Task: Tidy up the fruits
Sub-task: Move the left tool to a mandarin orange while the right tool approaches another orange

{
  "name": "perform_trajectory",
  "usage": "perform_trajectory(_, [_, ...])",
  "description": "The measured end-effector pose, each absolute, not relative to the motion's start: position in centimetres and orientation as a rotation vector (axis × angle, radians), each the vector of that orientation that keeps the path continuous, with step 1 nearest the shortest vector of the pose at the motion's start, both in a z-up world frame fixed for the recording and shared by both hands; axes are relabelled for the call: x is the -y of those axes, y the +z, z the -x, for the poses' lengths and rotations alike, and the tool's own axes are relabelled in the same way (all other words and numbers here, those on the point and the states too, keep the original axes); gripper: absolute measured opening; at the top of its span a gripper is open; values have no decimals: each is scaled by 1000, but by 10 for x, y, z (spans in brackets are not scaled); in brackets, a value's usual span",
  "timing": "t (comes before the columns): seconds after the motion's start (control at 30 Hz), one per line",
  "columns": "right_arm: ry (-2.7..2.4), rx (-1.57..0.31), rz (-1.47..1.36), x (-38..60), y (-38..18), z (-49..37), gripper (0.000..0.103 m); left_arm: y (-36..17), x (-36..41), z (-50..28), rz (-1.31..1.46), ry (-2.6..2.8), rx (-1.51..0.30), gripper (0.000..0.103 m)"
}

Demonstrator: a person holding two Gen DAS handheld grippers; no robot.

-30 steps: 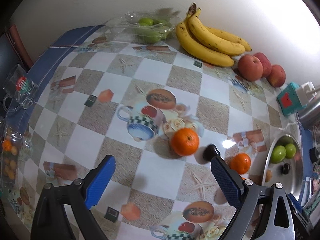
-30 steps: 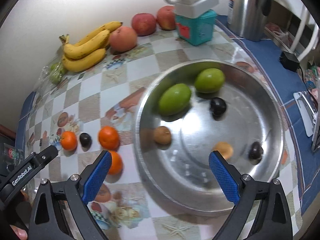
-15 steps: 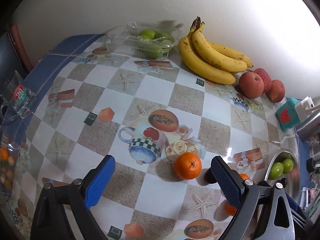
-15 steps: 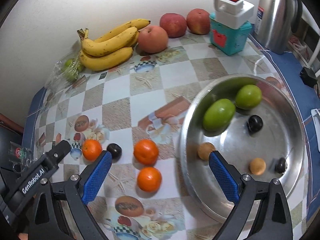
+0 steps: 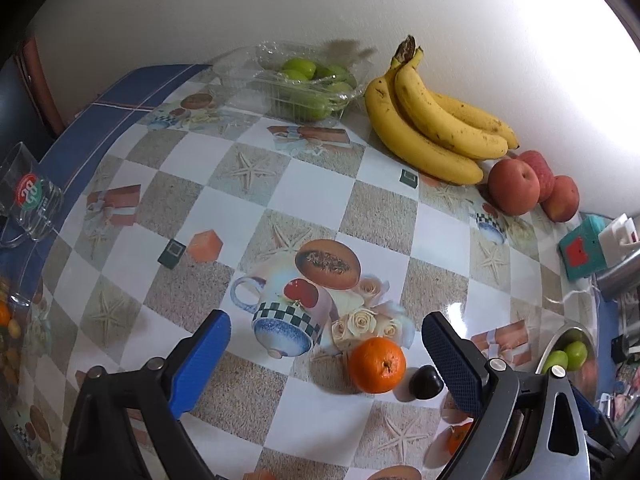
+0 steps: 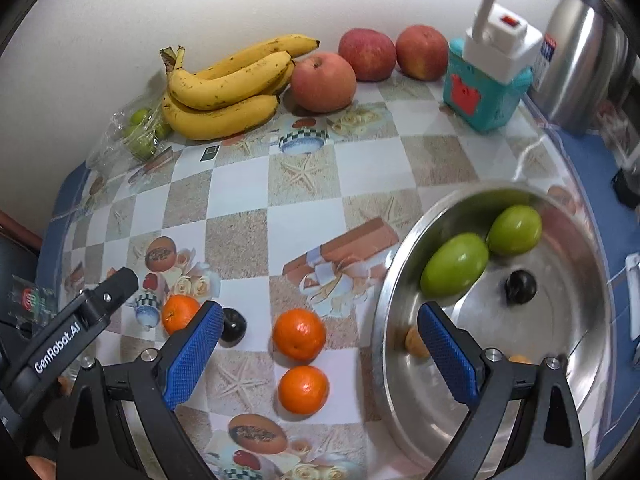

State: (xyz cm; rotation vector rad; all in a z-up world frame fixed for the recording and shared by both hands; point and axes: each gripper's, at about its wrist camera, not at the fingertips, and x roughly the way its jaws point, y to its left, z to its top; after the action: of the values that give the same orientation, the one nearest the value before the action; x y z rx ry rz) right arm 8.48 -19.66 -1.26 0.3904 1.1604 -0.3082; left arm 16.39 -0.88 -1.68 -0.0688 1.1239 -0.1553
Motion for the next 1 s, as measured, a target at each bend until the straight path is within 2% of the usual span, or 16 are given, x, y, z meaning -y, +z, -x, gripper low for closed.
perform_trajectory(0.5, [-291,-1123,-271,184,-11,-82,97,-26,9,-163,76,-150,-1175,97])
perform_trajectory(0.57, [-289,-1116,-256,183,-10,-83,91,-25,10,-162,74,-153,-1175,97])
perform_trajectory(0.63, [-272,-1123,-263,183,-12,-83,75,-26,11,-162,75,-158,-1179,97])
perform_trajectory(0.77, [-237,-1148,-291,183,-19,-85,67,-29,14,-162,85,-175,-1195,97])
perform_trajectory(0.83, [-225,-1160,-289,182,-22,-86,57,-33,17,-161,90,-187,-1209,95])
perform_trajectory(0.9, [-213,-1166,-291,181,-24,-86,52,-38,19,-162,96,-200,-1227,91])
perform_trajectory(1.0, [-201,-1179,-295,180,-28,-86,51,-45,23,-161,97,-212,-1253,87])
